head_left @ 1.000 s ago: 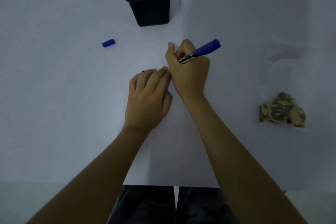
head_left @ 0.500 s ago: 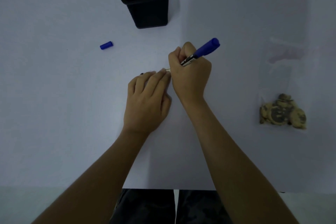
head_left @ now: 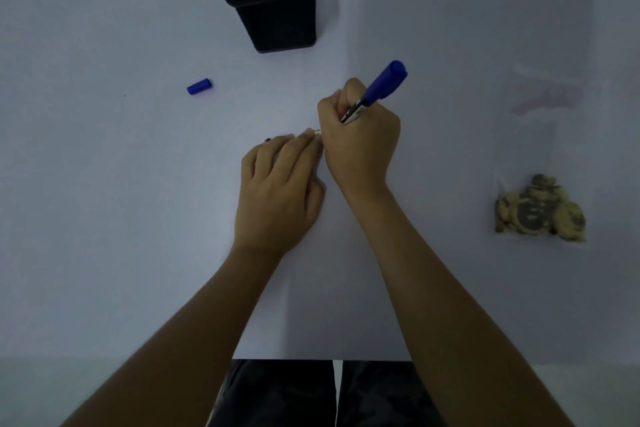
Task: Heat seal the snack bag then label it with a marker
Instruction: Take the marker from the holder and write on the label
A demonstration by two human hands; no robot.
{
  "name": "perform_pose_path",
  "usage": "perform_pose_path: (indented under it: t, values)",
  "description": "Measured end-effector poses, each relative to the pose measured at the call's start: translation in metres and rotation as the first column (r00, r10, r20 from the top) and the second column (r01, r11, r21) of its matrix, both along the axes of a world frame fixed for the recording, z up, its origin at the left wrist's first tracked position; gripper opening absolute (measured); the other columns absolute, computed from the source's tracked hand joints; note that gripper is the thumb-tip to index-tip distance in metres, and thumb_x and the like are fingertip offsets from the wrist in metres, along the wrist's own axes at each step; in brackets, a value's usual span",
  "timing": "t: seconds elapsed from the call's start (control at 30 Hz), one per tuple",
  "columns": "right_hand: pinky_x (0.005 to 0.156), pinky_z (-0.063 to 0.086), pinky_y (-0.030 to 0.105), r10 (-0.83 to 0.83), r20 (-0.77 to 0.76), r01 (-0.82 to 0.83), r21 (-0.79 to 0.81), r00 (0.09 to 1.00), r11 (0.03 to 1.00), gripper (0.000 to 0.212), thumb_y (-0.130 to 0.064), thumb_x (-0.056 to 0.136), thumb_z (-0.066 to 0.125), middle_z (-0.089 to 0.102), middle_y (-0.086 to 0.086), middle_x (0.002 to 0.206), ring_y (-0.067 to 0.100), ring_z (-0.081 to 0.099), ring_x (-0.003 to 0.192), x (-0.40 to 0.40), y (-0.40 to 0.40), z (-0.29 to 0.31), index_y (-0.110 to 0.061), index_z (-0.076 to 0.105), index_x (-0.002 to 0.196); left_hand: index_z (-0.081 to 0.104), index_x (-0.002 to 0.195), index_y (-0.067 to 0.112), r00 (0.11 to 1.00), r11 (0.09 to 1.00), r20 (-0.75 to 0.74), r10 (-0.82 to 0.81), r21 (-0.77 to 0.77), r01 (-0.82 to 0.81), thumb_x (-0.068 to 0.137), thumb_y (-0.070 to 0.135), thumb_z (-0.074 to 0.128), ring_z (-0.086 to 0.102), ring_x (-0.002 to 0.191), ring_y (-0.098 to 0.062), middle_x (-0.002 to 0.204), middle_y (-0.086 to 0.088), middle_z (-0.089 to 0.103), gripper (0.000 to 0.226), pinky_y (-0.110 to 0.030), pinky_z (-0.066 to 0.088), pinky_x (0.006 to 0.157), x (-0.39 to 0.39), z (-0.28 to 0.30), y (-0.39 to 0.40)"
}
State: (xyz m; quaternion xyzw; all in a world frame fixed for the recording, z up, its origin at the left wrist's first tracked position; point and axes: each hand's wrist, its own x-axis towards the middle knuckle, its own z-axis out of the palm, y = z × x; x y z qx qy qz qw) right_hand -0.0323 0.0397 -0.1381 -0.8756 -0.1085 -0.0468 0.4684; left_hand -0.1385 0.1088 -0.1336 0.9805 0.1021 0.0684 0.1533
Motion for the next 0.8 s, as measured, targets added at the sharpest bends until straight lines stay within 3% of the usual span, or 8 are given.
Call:
perform_pose_path:
  t: [0.3, 0.47, 0.8]
  values:
    - [0.042, 0.046, 0.034, 0.014, -0.030, -0.012, 0.043, 0.999, 0.999, 0.027, -0.013, 0.084, 0.060, 0.053, 0.008, 0.047, 0.022, 0.050, 0.040, -0.0001, -0.0009, 0.0013, -0.005, 0.050, 0.060, 0.059, 0.124, 0.006, 1.000, 1.000, -0.018, 0.002, 0.000, -0.002, 0.088, 0.022, 0.051, 0.053, 0.114, -0.029, 0.123, -0.011, 0.063, 0.040, -0.039, 0.034, 0.100, 0.0002, -0.0007, 0.0004]
    - [0.042, 0.043, 0.027, -0.132, -0.017, 0.133, 0.089, 0.991, 0.987, 0.023, -0.026, 0.084, 0.048, 0.050, 0.003, 0.046, 0.018, 0.049, 0.039, 0.0013, -0.0004, 0.0044, -0.018, 0.043, 0.062, 0.058, 0.125, 0.006, 1.000, 1.000, -0.002, 0.003, 0.005, -0.003, 0.087, 0.020, 0.052, 0.048, 0.115, -0.026, 0.125, -0.011, 0.062, 0.041, -0.037, 0.032, 0.100, 0.0006, -0.0006, 0.0004]
    - [0.038, 0.044, 0.036, -0.043, 0.003, 0.042, 0.051, 0.999, 0.998, 0.030, -0.022, 0.083, 0.050, 0.051, 0.007, 0.045, 0.021, 0.047, 0.038, 0.0011, -0.0005, 0.0030, -0.006, 0.048, 0.058, 0.057, 0.126, 0.007, 1.000, 1.000, -0.009, 0.002, 0.001, -0.002, 0.086, 0.020, 0.057, 0.051, 0.115, -0.027, 0.125, -0.010, 0.062, 0.042, -0.038, 0.033, 0.101, 0.0005, -0.0009, 0.0000]
